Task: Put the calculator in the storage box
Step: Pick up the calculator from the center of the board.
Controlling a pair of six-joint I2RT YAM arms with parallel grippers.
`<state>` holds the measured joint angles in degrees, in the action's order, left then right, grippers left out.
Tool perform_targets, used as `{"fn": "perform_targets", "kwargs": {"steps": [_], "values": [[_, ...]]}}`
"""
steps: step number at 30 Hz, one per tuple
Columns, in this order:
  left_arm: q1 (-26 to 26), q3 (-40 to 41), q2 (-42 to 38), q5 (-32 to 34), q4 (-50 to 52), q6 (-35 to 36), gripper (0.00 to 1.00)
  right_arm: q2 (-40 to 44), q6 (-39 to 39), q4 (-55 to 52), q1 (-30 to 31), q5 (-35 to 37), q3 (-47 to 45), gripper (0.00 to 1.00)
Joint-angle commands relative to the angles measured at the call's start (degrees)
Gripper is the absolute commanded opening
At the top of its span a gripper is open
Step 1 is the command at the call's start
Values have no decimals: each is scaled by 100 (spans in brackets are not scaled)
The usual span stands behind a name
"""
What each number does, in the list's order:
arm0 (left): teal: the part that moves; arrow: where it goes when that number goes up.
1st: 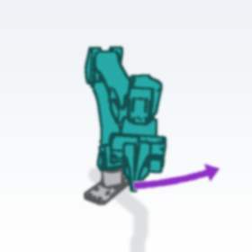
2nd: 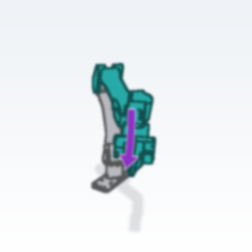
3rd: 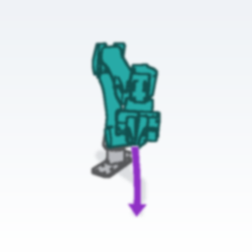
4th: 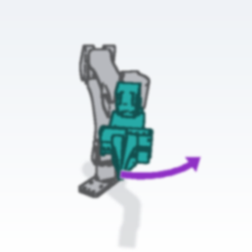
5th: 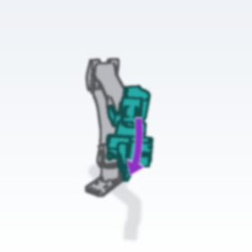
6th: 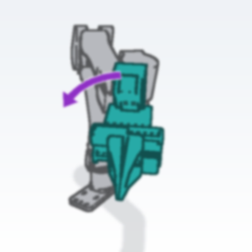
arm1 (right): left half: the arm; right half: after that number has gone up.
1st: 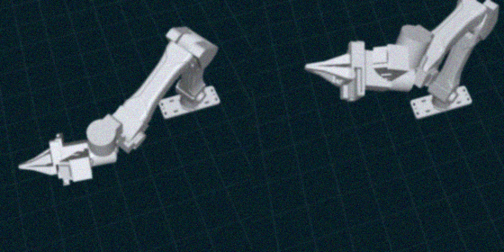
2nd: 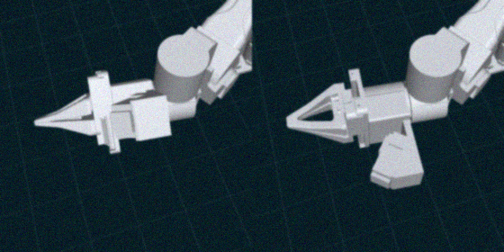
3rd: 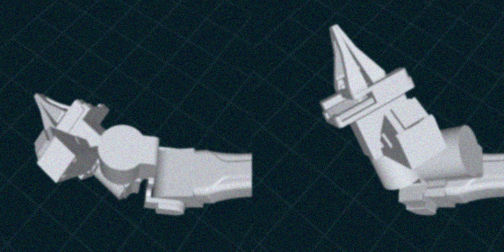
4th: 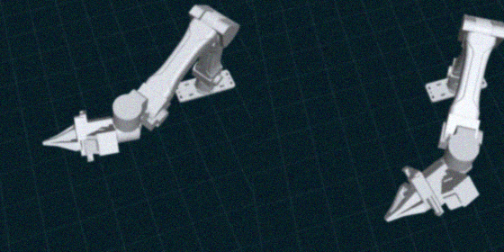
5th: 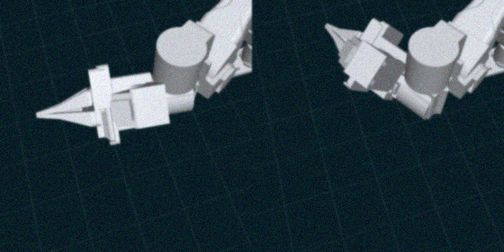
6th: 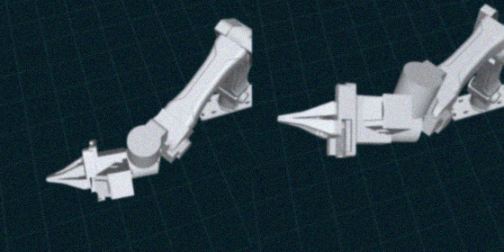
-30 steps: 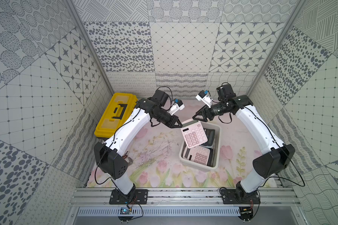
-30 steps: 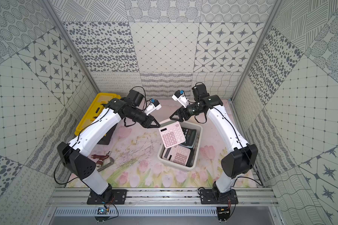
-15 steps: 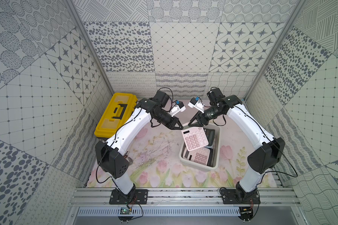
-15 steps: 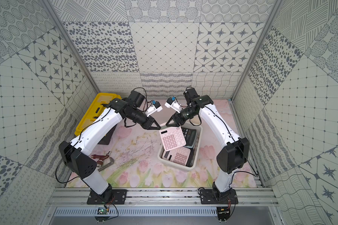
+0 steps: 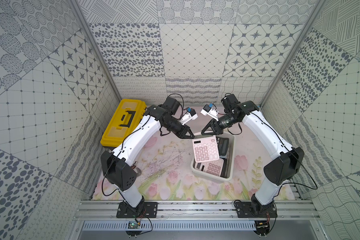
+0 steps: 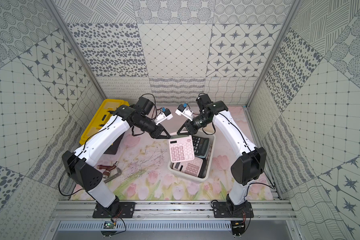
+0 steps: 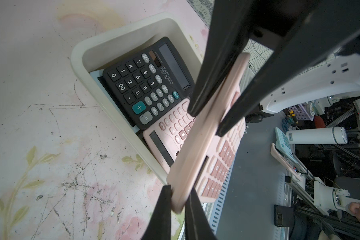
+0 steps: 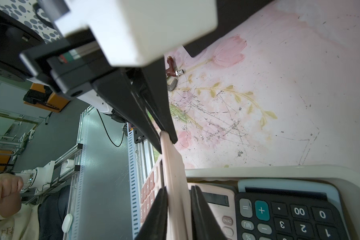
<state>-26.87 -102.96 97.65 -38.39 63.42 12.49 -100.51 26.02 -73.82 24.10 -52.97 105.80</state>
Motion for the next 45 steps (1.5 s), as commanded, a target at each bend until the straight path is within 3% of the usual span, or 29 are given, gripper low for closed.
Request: {"fn": "perform_targets", "kwargs": {"steps": [1,6,7,11,14,20,22,26,36,45], "values": [[-29,71,-186,69,-363,-105,0,32,-115,150,15,3,162,13],[-20,24,-270,311,-553,-249,1,31,-141,118,16,-15,221,0],[-11,7,-288,345,-568,-296,6,34,-157,118,16,-3,234,0],[49,16,-464,430,-771,-526,48,74,-328,147,-17,135,250,0],[135,195,-694,554,-1150,-877,68,156,-578,284,-88,323,168,0],[447,1012,-1322,825,-2271,-2159,82,850,-1560,1362,-192,951,-600,0],[615,1394,-1568,757,-2722,-2694,91,1192,-1898,1773,-220,1149,-939,0],[840,1958,-1969,879,-3137,-3473,94,1803,-2419,2248,-248,1550,-1502,0],[875,2581,-2727,1428,-3135,-4051,94,2973,-3413,2893,-248,2298,-2367,0],[881,3118,-3117,1242,-3437,-4680,96,4110,-4999,3522,-252,3326,-3391,0]]}}
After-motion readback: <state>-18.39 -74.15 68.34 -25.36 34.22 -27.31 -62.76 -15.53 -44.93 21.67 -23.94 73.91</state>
